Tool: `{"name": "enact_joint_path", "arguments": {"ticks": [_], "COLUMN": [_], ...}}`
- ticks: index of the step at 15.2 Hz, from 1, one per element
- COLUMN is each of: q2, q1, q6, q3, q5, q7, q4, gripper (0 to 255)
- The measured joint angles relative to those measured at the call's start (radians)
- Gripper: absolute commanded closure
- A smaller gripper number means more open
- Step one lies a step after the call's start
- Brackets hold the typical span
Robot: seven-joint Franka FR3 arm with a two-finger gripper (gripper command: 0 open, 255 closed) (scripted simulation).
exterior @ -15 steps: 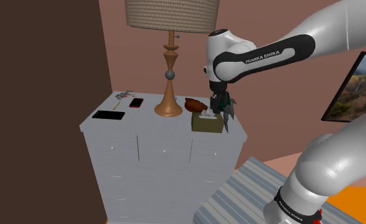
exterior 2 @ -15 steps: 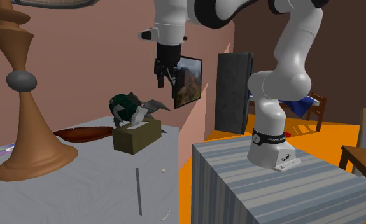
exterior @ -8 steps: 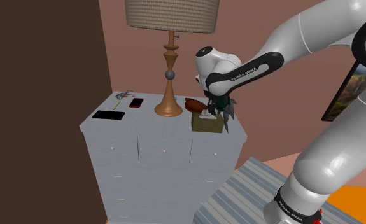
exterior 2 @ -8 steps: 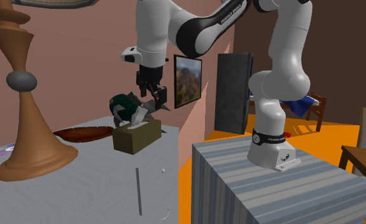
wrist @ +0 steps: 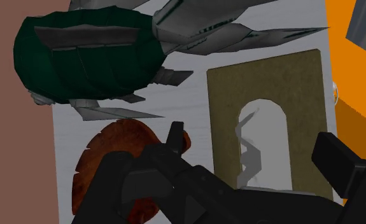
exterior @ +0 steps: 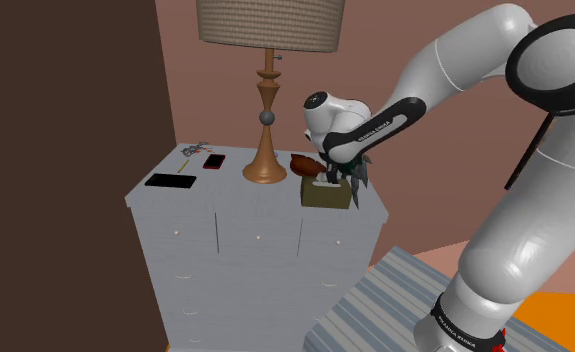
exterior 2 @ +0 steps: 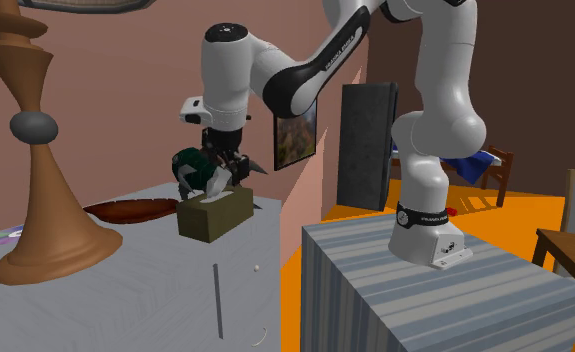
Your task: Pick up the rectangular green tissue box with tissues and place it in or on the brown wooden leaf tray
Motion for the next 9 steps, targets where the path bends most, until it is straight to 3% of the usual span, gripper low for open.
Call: {"name": "enact_joint_path", "arguments": {"ticks": [9], "q2": [0.022], "q1": [-0.009], "q6": [0.030], "q3": [-0.009], "q5": [-0.022], "q7": [0.012], "q4": [-0.007], "gripper": [0]}}
